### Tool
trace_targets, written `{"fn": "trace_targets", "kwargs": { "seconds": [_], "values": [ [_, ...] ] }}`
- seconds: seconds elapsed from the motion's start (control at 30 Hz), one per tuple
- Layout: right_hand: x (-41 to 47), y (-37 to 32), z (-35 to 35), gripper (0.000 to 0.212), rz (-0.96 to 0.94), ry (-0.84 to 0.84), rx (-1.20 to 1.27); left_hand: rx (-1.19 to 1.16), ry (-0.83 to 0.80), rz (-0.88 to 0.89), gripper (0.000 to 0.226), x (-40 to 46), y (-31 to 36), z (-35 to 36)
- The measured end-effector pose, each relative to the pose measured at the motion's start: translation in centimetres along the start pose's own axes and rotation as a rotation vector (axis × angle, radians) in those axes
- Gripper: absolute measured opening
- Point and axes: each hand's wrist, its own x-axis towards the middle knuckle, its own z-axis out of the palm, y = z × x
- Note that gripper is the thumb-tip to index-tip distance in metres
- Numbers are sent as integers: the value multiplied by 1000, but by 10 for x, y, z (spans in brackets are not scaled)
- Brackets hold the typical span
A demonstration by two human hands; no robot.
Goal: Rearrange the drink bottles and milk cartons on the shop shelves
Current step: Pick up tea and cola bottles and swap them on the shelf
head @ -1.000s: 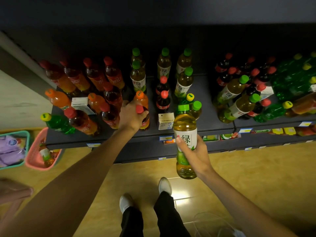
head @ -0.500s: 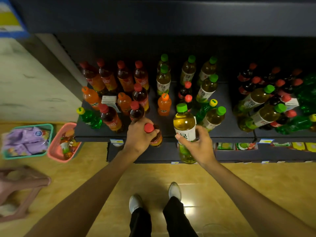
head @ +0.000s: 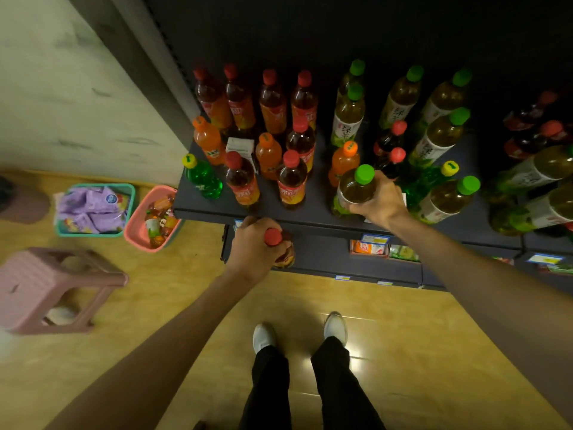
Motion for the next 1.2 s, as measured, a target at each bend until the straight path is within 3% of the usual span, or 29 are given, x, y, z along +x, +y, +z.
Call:
{"fn": "trace_targets", "kwargs": {
  "seconds": [0.17, 0.4, 0.63, 0.8, 1.0, 1.2],
  "values": [
    [14, 7, 6, 61, -10, -58, -59, 11, 25, -3, 24, -3, -5, -2],
    [26, 7, 3, 70, 49, -115, -73, -23, 120, -1, 22, -13, 6, -1],
    [0, 15, 3, 89, -44, -24, 84, -28, 114, -6, 24, -21, 9, 0],
    [-58, 47, 15, 55, -282, 258, -69, -9, 47, -23, 31, -21, -3, -13],
    [-92, 22, 62, 28, -262, 183, -60, 47, -41, 86, 33, -12, -31, -45],
    [-108, -73, 147, 12, -368, 167, 43, 135, 62, 183, 33, -8, -83, -103]
  ]
}}
